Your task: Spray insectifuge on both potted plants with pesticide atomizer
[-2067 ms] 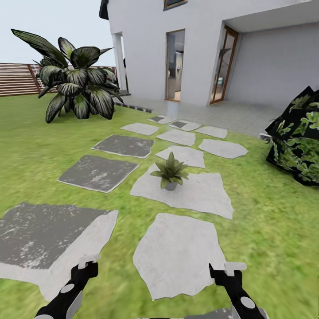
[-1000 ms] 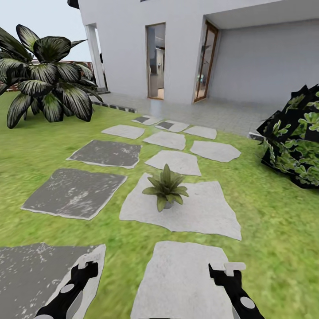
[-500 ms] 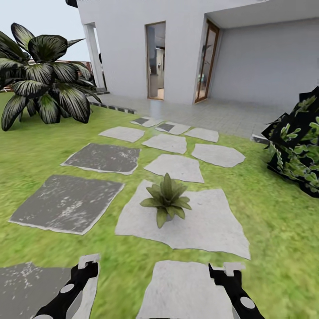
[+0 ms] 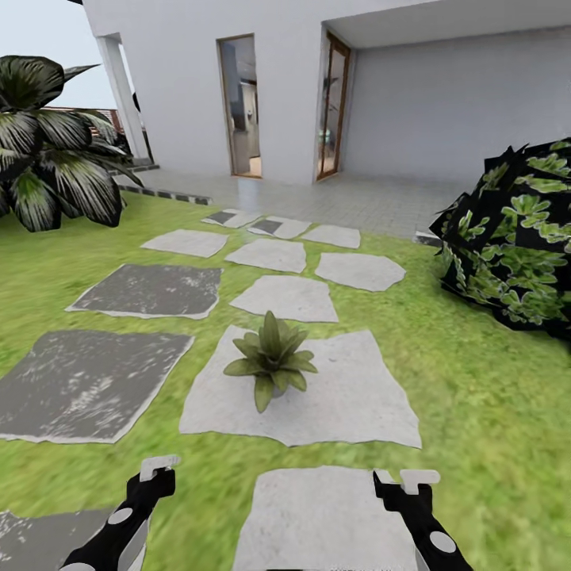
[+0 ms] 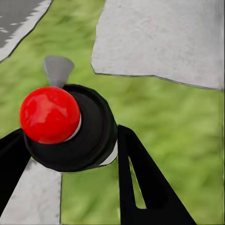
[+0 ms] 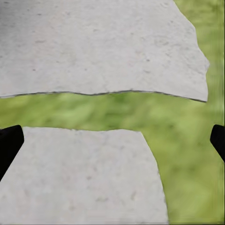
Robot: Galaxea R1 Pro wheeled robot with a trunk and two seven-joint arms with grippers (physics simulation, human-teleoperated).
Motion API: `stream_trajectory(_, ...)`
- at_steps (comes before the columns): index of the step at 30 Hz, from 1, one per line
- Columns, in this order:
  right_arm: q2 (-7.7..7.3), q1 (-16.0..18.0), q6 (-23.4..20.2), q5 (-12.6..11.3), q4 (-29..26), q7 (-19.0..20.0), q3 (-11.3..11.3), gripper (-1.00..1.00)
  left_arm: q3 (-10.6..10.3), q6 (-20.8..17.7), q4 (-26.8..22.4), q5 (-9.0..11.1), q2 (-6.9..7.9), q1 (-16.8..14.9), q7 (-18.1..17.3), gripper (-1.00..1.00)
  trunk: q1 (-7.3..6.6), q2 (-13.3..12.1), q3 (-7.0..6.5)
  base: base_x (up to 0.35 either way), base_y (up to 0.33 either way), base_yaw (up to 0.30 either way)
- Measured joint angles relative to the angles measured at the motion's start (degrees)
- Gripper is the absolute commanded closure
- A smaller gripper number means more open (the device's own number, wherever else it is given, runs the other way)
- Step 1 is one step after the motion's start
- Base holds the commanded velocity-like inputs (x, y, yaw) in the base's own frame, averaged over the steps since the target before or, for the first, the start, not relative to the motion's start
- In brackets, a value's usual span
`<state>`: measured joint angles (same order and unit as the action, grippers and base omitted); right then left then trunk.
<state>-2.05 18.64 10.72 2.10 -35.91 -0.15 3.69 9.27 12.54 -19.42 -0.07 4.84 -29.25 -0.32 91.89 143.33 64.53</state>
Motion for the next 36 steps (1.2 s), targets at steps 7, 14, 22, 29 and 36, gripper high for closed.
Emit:
stream_trajectory(7,0.01,0.1,0.0,0.0,0.0,0.0,0.0,-1.00,0.0,-0.1,-0.1,0.1,0.01,0.0,0.0,1.00,-0.18,-0.1,-1.55,0.000,0.000,-0.042)
stream_trajectory(14,0.18,0.0,0.0,0.0,0.0,0.0,0.0,-1.00,0.0,-0.1,-0.1,0.2,0.01,0.0,0.0,1.00,-1.52,-2.5,-2.85,0.000,0.000,-0.002)
stream_trajectory(22,0.19,0.1,0.0,0.0,0.0,0.0,-0.1,-1.00,0.0,-0.1,-0.1,0.2,0.01,0.0,0.0,1.00,-3.28,-5.7,-4.28,0.000,0.000,0.000)
stream_trajectory(29,0.27,0.0,0.0,0.0,0.1,0.1,-0.1,-1.00,-0.1,-0.8,-0.1,0.0,0.01,0.0,-0.1,1.00,-4.81,-8.5,-5.54,0.000,0.000,0.000)
stream_trajectory(36,0.27,0.0,0.9,-0.1,2.1,0.2,0.0,-1.00,-0.3,-1.1,-0.1,-0.1,0.01,0.0,0.0,1.00,-6.35,-11.3,-6.80,0.000,0.000,0.000)
